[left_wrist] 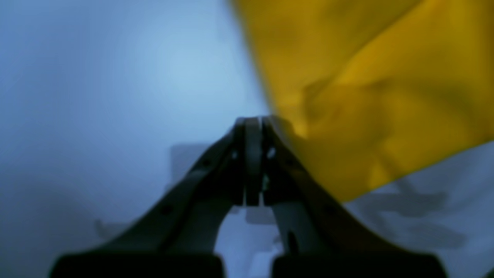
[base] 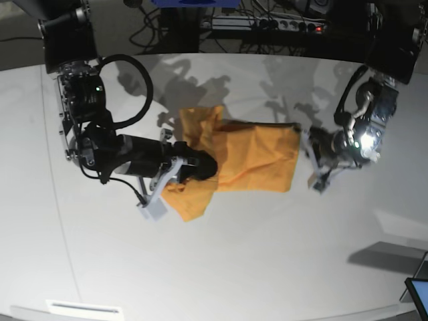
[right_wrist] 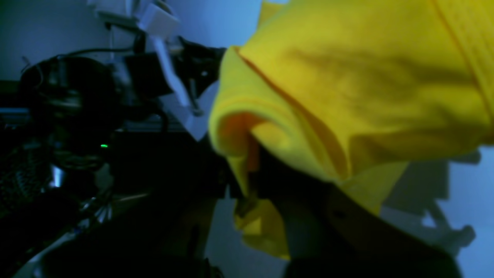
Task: Fold the T-shirt properly
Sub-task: 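Lift the shirt with both grippers and fold it toward the left gripper, then carry the held shirt end with the right gripper over onto the left gripper's side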
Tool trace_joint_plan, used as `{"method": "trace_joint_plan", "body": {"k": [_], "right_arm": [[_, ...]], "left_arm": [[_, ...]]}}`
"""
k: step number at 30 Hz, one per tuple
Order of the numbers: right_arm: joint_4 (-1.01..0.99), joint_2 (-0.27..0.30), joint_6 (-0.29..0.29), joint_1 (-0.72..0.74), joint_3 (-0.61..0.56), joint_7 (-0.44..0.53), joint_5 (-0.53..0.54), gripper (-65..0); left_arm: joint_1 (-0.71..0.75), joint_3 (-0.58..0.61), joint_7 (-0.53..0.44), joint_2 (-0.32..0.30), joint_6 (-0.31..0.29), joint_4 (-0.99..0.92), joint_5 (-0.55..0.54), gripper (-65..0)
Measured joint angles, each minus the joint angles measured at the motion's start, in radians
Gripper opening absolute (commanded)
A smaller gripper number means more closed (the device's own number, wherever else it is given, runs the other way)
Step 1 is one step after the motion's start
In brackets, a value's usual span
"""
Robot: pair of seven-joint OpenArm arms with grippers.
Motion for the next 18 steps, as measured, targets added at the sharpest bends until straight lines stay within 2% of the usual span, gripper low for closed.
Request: {"method": "trace_joint_plan", "body": {"k": [6, 11, 14, 18], "right_arm": [[0.0, 0.002, -0.001, 0.003, -0.001, 0.003, -0.003, -64.7], [0.002, -0.048, -0.093, 0.003, -0.003, -0.001, -0.003, -64.7], [0.023, -0.069, -0.108, 0.004, -0.006, -0.005, -0.003, -64.7], [0.027, -0.077, -0.109, 0.031, -0.069, -0.002, -0.003, -64.7]], "left_arm": [[0.045, -0.008, -0.025, 0.043, 0.002, 0.011, 0.178, -65.0], [0.042, -0.013, -0.024, 0.066, 0.004, 0.011, 0.187, -65.0], [0.039, -0.014, -0.018, 0.078, 0.007, 0.014, 0.192, -65.0], [0.037, -0.014, -0.016, 0.089, 0.007, 0.014, 0.192, -65.0]]}}
